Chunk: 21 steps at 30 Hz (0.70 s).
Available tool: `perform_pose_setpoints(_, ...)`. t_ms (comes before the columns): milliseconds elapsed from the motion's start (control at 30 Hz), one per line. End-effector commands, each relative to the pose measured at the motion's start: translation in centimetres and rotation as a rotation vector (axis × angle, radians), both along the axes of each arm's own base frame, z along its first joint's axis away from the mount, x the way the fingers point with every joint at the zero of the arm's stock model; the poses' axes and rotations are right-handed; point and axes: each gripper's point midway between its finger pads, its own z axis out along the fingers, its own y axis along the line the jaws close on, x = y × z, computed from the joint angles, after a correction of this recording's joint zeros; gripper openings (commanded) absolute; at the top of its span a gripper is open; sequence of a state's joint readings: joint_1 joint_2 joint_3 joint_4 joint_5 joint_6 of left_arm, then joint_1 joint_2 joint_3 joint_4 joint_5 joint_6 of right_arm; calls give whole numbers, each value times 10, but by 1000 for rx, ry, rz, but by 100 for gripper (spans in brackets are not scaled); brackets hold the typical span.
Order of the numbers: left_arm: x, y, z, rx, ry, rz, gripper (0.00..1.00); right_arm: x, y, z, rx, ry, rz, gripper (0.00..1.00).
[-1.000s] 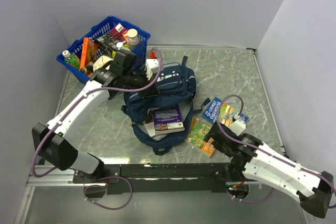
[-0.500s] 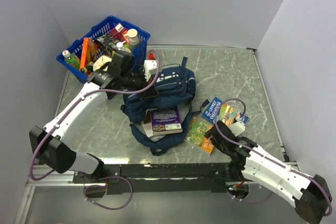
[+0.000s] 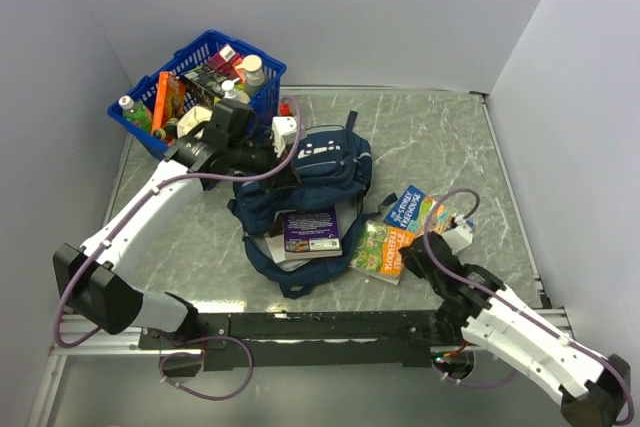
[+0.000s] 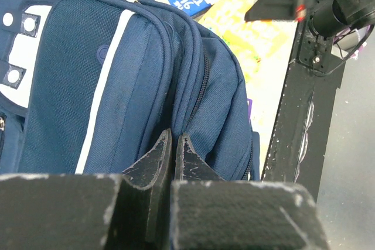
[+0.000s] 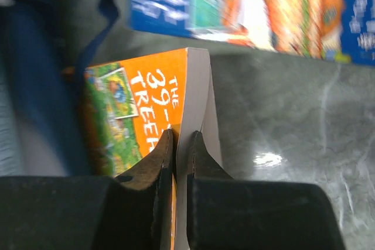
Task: Pack the student bag
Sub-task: Pick up the book from the center of the board.
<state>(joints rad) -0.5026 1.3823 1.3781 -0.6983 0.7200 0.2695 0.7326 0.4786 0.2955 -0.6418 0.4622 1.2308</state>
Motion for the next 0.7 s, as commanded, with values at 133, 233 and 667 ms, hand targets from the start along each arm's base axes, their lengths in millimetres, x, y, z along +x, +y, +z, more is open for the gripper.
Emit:
perform_pose_setpoints(133, 19, -2, 21, -73, -94, 64, 1, 21, -6, 150, -39, -344, 94, 0)
perform_pose_setpoints(233, 22, -5, 19, -85, -92, 72, 1, 18, -8, 186, -67, -388, 137, 0)
perform_pose_setpoints(667, 45, -13, 8, -84, -100, 131, 1, -3, 14, 258, 69, -467, 297, 0)
